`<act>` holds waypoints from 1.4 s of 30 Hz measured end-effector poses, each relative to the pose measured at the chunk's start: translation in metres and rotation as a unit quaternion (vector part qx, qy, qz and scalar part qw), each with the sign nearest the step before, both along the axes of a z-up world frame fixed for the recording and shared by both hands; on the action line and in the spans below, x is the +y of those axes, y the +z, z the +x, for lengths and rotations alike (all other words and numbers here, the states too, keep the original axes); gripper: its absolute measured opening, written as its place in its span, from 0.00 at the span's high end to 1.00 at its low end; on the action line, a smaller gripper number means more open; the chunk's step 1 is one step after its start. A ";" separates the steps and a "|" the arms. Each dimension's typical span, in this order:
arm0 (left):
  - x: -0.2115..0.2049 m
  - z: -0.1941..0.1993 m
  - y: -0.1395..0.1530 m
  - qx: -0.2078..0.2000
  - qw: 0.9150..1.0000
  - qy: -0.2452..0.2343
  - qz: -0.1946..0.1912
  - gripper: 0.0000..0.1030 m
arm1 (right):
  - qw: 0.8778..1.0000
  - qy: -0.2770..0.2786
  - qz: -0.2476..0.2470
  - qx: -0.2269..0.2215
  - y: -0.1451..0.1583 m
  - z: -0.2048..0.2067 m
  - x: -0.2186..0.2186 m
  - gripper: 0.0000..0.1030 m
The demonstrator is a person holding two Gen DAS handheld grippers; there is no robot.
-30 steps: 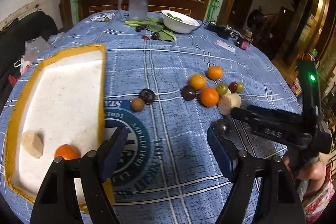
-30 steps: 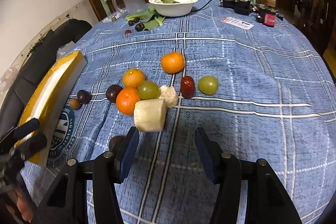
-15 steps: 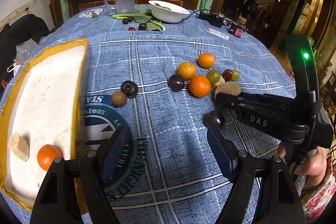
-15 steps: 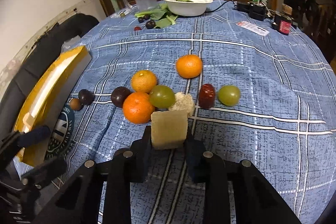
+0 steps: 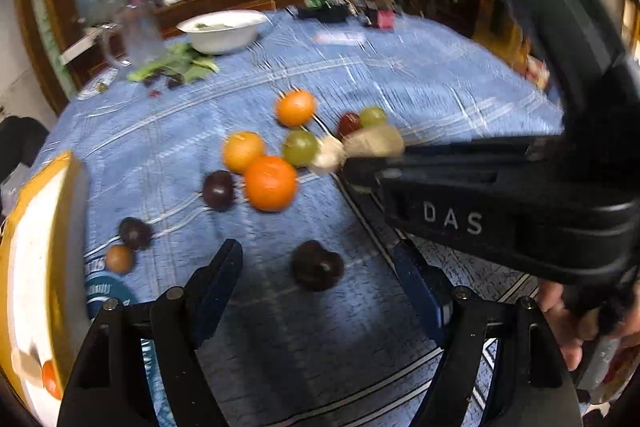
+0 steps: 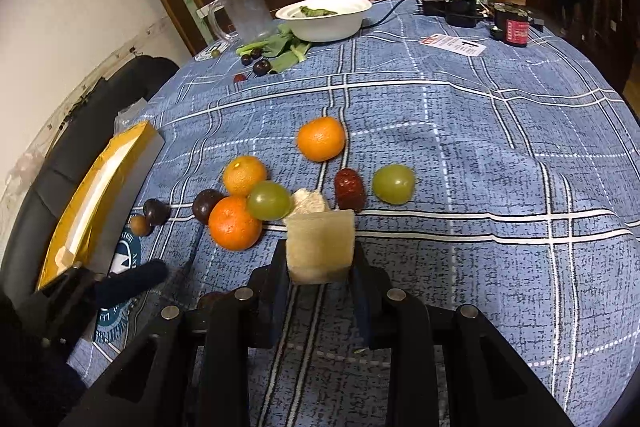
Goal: Organize fruits
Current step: 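Grasp another pale cube with the right tool while the left tool reaches for a dark plum, then release the dark plum into the tray with the left tool while the right tool releases its cube there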
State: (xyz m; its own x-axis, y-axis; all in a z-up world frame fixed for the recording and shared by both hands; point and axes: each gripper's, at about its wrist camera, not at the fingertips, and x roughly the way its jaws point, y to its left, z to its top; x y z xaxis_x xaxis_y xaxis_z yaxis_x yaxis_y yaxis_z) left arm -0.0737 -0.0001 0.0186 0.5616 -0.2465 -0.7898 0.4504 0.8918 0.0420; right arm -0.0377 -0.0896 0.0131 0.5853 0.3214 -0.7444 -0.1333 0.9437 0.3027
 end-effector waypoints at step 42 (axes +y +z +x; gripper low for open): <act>0.273 -0.048 0.055 -0.085 0.938 0.292 -0.165 0.77 | 0.984 0.168 0.010 -0.060 0.058 -0.040 0.165 0.70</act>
